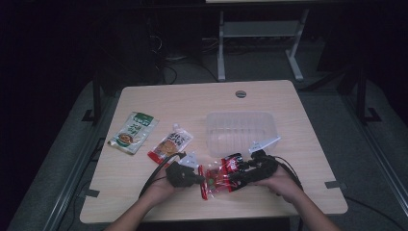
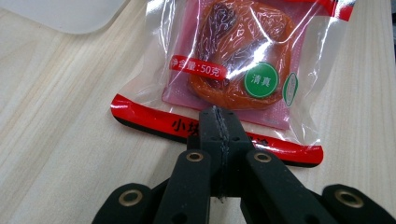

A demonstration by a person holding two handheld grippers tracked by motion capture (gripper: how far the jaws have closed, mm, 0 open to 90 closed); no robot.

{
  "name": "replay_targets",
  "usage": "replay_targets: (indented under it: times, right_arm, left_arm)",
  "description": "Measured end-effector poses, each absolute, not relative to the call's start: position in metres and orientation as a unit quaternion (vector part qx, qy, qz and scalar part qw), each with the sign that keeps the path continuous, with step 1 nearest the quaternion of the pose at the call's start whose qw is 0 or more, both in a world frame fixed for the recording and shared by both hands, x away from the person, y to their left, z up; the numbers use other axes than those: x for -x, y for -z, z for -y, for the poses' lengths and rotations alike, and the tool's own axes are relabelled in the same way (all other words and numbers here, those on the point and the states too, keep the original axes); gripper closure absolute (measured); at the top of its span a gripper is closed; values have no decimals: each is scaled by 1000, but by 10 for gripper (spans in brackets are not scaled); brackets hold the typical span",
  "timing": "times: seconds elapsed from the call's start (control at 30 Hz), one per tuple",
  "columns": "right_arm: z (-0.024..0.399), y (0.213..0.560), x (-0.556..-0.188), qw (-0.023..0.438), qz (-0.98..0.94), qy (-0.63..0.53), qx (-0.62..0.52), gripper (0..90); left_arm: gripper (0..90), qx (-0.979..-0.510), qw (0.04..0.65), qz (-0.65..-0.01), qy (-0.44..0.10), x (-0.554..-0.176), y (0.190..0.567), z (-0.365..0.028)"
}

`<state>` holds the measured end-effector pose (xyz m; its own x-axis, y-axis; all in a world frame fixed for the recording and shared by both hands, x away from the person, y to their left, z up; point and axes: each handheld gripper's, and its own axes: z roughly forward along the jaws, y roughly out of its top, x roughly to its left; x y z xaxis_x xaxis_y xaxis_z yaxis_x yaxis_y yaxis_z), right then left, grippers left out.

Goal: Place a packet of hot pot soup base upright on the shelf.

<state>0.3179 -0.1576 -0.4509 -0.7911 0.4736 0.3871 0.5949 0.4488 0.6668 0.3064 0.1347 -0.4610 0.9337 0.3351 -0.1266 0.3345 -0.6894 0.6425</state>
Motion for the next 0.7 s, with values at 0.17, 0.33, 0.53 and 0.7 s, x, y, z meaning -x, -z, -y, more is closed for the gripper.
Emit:
replay_targets:
  times: [0.17,0.33,0.53,0.7]
  right_arm:
    - [153,450,-321,85,848,425,304,556]
    - [155,447,-318,95,845,437,292,627]
    - [156,445,-313,97,851,438,273,714]
    - [155,443,-312,89,855,442,257,827]
  left_arm:
    - [898,-919,349,-182,-4,-306,461,-134]
    - [898,-920,346,-184,-7,-305,461,-133]
    - [898,-921,346,-180,-12,-304,461,-133]
    - [899,-921,345,-180,-12,-305,460,-133]
